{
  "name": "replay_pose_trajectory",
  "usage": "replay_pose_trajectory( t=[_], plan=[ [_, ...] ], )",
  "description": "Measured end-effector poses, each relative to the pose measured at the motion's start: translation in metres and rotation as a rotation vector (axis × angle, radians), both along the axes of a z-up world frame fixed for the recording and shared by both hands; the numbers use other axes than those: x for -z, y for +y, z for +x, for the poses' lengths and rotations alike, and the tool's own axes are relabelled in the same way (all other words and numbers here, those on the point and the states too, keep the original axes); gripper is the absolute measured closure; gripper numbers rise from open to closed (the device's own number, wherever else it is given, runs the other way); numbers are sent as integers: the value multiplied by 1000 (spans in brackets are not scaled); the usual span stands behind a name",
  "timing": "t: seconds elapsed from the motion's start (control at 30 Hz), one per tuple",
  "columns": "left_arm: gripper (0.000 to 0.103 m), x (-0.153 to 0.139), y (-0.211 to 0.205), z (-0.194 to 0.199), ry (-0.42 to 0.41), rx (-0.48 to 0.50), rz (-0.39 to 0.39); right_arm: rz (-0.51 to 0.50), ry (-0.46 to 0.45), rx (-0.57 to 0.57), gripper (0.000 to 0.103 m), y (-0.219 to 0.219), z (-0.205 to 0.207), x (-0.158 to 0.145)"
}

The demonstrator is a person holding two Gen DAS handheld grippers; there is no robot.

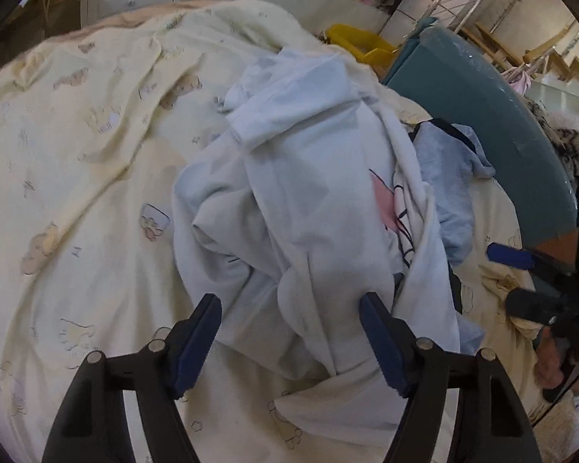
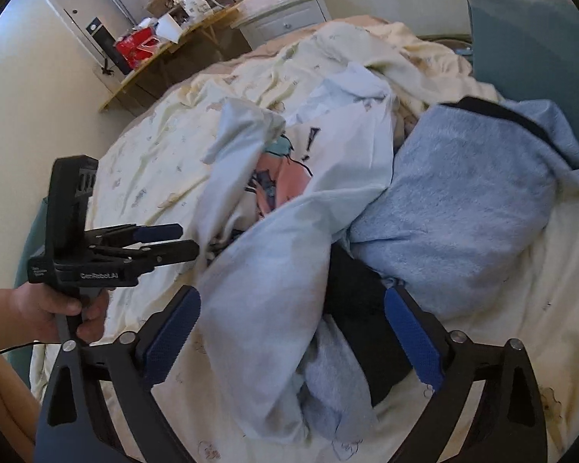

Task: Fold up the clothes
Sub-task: 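Lower both tools onto the white printed T-shirt and close both grippers on it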

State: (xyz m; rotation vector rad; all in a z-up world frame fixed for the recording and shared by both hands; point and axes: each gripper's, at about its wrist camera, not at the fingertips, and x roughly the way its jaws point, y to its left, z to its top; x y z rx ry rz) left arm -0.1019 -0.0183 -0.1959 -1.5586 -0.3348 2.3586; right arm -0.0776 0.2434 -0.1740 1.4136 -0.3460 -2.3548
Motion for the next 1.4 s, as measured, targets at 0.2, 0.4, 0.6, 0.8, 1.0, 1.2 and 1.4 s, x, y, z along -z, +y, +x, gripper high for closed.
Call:
replay_pose_trajectory(
  t=[0.2, 0.4, 0.6, 0.8, 1.0, 1.2, 1.4],
  plan=[
    [28, 5, 5, -7, -11, -1, -11, 27, -29, -13, 7, -11, -14, 24],
    [55, 4, 12, -13, -15, -3, -19, 18, -53, -25, 34, -19, -24, 36],
    [75, 3, 18, -19, -15, -4, -29, -10, -106, -22, 43, -24, -34, 48],
    [95, -3, 19, -20, 15, 4, -62, 12, -72, -13, 85, -25, -28, 40],
    [98, -11, 13, -14, 32, 18, -86, 10, -13, -19, 98, -25, -15, 19],
    [98, -24, 8, 1, 37, 37, -123, 23, 21, -29, 99, -23, 0, -3],
    [98, -37, 0, 23, 26, 67, -165, 26, 38, -26, 99, -14, 22, -17]
  ],
)
